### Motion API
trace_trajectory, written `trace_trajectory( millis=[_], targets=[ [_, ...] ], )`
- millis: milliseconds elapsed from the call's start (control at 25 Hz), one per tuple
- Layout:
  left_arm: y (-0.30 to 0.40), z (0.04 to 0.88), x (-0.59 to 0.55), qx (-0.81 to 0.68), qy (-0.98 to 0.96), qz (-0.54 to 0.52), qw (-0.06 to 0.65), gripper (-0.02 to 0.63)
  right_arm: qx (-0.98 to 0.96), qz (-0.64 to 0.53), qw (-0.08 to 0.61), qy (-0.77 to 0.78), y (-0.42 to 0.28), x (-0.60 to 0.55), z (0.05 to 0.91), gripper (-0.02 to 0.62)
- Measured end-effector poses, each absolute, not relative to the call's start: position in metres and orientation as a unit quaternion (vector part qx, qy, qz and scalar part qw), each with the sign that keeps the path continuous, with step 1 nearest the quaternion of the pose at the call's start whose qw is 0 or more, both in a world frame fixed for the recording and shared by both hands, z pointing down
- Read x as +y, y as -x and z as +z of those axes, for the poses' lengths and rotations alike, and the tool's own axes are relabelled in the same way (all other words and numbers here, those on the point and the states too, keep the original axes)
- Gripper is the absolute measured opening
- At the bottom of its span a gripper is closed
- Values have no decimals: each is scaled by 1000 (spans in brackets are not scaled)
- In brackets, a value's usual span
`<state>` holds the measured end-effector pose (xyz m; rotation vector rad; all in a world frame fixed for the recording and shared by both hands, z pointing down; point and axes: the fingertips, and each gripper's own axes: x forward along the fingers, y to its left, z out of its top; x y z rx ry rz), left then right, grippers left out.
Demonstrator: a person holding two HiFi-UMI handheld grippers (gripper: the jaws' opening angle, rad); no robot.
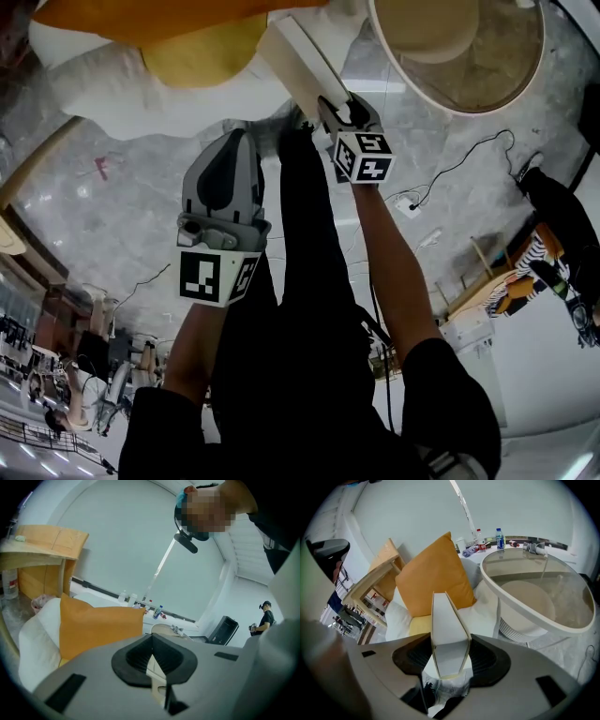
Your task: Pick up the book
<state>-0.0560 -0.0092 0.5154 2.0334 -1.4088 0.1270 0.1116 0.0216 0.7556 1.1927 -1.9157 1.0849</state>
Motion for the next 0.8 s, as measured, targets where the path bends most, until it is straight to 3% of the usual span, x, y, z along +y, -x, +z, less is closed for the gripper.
trace_trajectory(
  millis=[800],
  targets=[
    [78,319,3,-548,-800,26,242,8,-750,371,285,-467,-80,24,527,239]
  ],
)
